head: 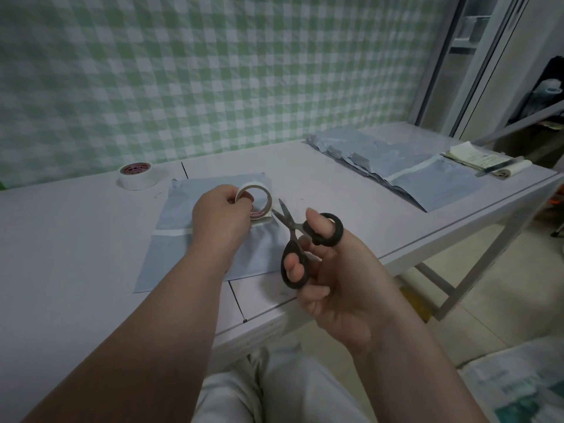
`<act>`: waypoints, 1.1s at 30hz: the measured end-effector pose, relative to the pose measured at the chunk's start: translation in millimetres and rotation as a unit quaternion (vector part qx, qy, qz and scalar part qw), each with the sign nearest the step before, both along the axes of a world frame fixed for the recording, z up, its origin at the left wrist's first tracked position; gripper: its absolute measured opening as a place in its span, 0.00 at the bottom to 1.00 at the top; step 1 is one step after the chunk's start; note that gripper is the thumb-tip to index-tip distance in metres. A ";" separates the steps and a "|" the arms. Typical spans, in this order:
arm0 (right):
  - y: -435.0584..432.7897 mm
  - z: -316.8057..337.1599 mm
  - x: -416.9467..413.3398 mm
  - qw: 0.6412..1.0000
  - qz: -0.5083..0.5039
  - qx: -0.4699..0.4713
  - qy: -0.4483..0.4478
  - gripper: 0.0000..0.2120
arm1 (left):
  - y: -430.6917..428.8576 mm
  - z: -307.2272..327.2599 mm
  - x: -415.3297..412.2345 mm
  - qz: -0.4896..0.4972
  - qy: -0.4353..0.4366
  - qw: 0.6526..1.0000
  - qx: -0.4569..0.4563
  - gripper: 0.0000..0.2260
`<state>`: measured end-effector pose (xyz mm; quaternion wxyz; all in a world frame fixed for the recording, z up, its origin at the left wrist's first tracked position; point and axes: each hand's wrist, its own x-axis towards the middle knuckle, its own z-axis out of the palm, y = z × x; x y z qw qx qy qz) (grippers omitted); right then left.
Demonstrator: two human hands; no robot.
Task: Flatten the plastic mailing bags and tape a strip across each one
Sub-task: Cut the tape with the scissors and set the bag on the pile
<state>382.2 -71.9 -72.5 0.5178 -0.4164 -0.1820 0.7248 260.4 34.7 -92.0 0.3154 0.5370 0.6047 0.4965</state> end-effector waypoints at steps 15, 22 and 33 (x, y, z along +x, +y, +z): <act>5.9 0.9 -3.6 0.997 -0.008 0.024 -0.076 0.18 | 0.0 0.9 0.7 0.000 0.003 1.000 -0.004 0.07; 12.7 -0.9 -3.0 0.994 0.006 0.034 -0.108 0.09 | 0.4 1.3 0.6 -0.001 0.016 1.000 0.003 0.09; 16.8 -4.9 -2.5 0.992 0.014 0.045 -0.115 0.10 | 1.8 0.2 0.7 0.001 0.017 1.000 0.008 0.08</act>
